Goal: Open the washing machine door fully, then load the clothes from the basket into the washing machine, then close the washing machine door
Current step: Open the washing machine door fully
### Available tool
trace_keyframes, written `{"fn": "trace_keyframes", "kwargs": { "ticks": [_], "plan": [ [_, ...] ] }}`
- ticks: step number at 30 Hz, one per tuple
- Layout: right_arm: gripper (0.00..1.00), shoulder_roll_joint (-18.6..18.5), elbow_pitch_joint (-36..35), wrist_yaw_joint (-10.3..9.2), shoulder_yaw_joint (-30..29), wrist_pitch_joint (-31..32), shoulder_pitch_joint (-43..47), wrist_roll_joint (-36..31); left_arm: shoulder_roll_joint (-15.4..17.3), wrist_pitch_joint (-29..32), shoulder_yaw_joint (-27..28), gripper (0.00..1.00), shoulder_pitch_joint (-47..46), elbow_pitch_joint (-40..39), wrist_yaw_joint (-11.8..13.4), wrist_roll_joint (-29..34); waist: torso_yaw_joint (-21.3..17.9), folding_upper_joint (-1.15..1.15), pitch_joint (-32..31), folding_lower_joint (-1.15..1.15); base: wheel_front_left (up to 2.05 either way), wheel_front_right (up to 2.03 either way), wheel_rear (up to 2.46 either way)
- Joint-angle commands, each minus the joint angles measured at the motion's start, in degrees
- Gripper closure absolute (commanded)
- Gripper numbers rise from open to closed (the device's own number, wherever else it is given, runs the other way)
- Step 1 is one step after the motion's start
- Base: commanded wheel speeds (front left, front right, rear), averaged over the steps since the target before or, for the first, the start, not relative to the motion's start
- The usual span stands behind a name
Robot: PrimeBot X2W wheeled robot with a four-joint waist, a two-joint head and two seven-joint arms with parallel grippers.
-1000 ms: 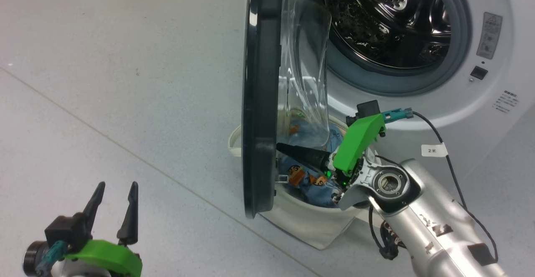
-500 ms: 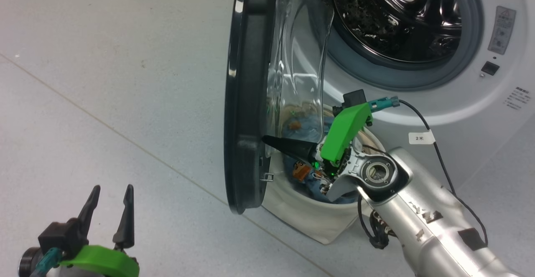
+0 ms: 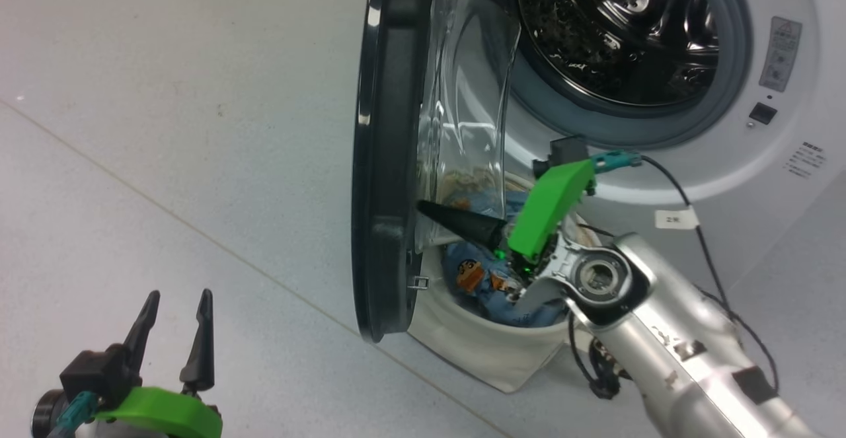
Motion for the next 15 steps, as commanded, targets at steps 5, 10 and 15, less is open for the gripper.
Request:
{"fn": "trace_keyframes", "kwargs": {
  "ticks": [5, 10, 15],
  "plan": [
    [0.00, -3.9, -6.8, 0.32, -1.7, -6.6, 4.1, -4.0, 2.1, -0.1, 1.3, 0.00, -2.8, -1.1, -0.3, 0.2, -0.7, 0.00, -1.3, 0.00, 0.00, 0.00, 0.00],
    [0.00, -9.3, -12.6, 0.32, -2.7, -16.6, 10.2, -11.1, 2.7, 0.5, 0.6, 0.00, -2.8, -0.9, -0.6, 0.5, -1.2, 0.00, -2.3, 0.00, 0.00, 0.00, 0.00],
    [0.00, -14.2, -14.6, 0.32, -3.3, -27.0, 16.5, -18.5, 3.2, 0.8, 0.6, 0.00, -2.6, -0.9, -0.6, 0.2, -1.6, 0.00, -3.2, 0.00, 0.00, 0.00, 0.00]
  ]
}}
